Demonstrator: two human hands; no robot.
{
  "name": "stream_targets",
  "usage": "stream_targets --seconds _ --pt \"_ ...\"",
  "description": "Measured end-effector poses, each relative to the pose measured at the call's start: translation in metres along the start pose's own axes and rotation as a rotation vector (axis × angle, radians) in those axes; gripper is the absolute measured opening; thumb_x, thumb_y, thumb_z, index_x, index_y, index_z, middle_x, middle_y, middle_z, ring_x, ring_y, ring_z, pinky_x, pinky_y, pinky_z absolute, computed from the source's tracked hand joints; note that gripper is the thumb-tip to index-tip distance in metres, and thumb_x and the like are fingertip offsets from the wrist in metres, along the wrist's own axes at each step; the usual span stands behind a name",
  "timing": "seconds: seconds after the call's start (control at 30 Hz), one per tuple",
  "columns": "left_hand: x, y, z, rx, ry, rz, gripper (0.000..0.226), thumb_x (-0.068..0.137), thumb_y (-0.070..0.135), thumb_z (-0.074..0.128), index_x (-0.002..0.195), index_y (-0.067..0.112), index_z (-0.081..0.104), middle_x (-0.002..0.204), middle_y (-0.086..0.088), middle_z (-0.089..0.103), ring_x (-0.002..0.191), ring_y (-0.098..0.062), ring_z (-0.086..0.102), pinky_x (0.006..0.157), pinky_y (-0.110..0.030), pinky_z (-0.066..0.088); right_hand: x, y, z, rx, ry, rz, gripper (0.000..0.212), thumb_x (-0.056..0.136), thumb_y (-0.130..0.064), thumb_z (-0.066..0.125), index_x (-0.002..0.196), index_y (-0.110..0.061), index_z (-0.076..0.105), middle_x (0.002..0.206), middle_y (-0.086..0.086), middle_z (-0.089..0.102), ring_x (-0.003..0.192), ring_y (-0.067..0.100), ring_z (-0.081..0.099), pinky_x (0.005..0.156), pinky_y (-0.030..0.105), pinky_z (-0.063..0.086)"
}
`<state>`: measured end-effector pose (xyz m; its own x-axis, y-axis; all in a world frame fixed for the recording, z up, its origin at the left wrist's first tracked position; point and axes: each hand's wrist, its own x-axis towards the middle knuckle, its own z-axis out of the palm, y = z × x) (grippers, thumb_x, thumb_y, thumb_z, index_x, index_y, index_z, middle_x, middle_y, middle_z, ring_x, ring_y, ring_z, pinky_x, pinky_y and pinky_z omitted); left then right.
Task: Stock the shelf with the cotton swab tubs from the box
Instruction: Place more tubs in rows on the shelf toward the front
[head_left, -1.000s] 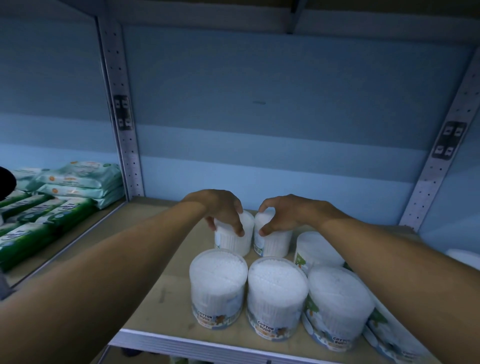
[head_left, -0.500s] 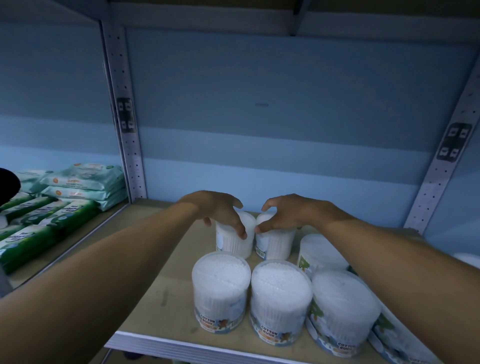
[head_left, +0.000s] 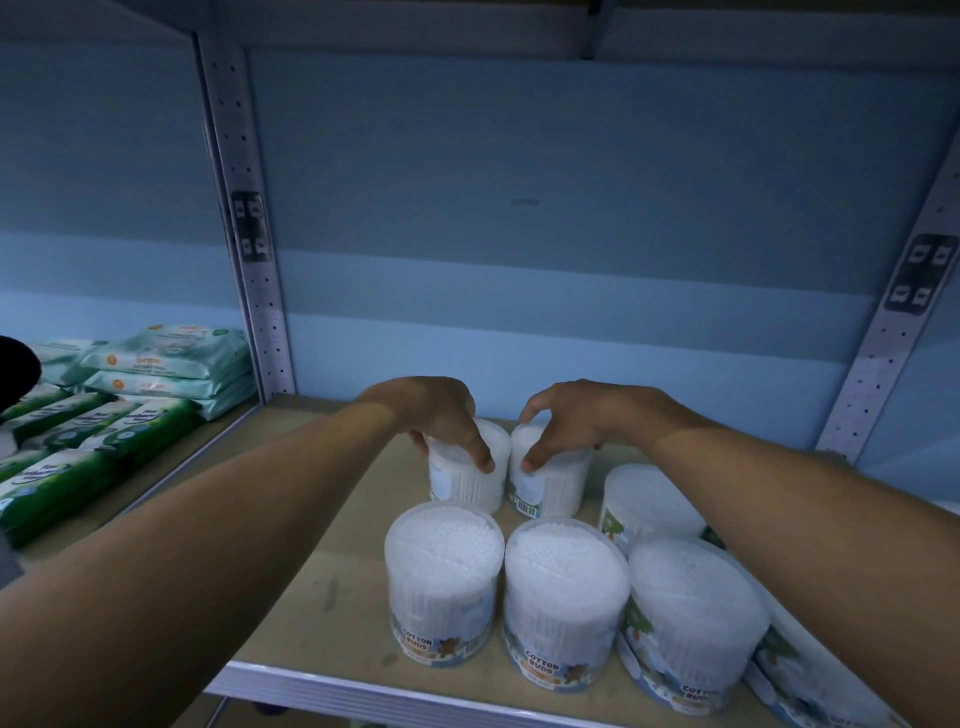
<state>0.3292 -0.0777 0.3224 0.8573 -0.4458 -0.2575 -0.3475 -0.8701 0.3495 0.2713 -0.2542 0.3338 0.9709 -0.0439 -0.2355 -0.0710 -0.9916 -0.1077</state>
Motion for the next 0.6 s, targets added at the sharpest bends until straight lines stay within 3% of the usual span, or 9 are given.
stream_targets --seconds 0.23,0.33,0.47,0.6 --pt "-0.0005 -0.0011 0.0014 0.050 0.038 -0.065 0.066 0.065 0.056 0.083 0.106 0.009 0.060 0.103 -0.004 0.061 0.087 -0.021 0.064 0.068 -0.028 0.060 -0.0041 0.0003 -0.0036 -0.041 -0.067 -0.100 0.073 0.077 -0.041 0.082 0.140 -0.046 0.047 0.145 -0.006 0.044 0.125 0.021 0.049 0.104 0.036 0.045" --pt "-0.0018 -0.0016 0.0007 0.074 0.044 -0.080 0.080 0.066 0.062 0.079 0.123 0.011 0.055 0.121 -0.004 0.060 0.102 -0.023 0.063 0.079 -0.033 0.061 -0.0055 0.0007 -0.0038 -0.035 -0.068 -0.103 0.074 0.076 -0.047 0.081 0.141 -0.046 0.046 0.147 -0.007 0.043 0.128 0.019 0.048 0.106 0.039 0.043" --pt "-0.0008 -0.0025 -0.0037 0.033 -0.029 -0.033 0.112 0.061 0.057 0.086 0.153 0.027 0.029 0.151 0.003 0.040 0.131 -0.022 0.048 0.096 -0.036 0.054 -0.0075 -0.0024 -0.0027 -0.075 0.019 -0.009 0.084 0.068 -0.071 0.075 0.140 -0.039 0.047 0.140 -0.006 0.048 0.117 0.020 0.054 0.097 0.037 0.049" --pt "0.0008 0.0005 -0.0058 0.069 -0.065 -0.004 0.105 0.065 0.039 0.089 0.152 0.028 0.032 0.151 0.002 0.041 0.129 -0.024 0.050 0.096 -0.035 0.055 -0.0073 -0.0049 -0.0015 -0.076 0.018 0.004 0.076 0.070 -0.065 0.078 0.134 -0.031 0.054 0.132 -0.004 0.052 0.093 0.018 0.060 0.088 0.038 0.058"
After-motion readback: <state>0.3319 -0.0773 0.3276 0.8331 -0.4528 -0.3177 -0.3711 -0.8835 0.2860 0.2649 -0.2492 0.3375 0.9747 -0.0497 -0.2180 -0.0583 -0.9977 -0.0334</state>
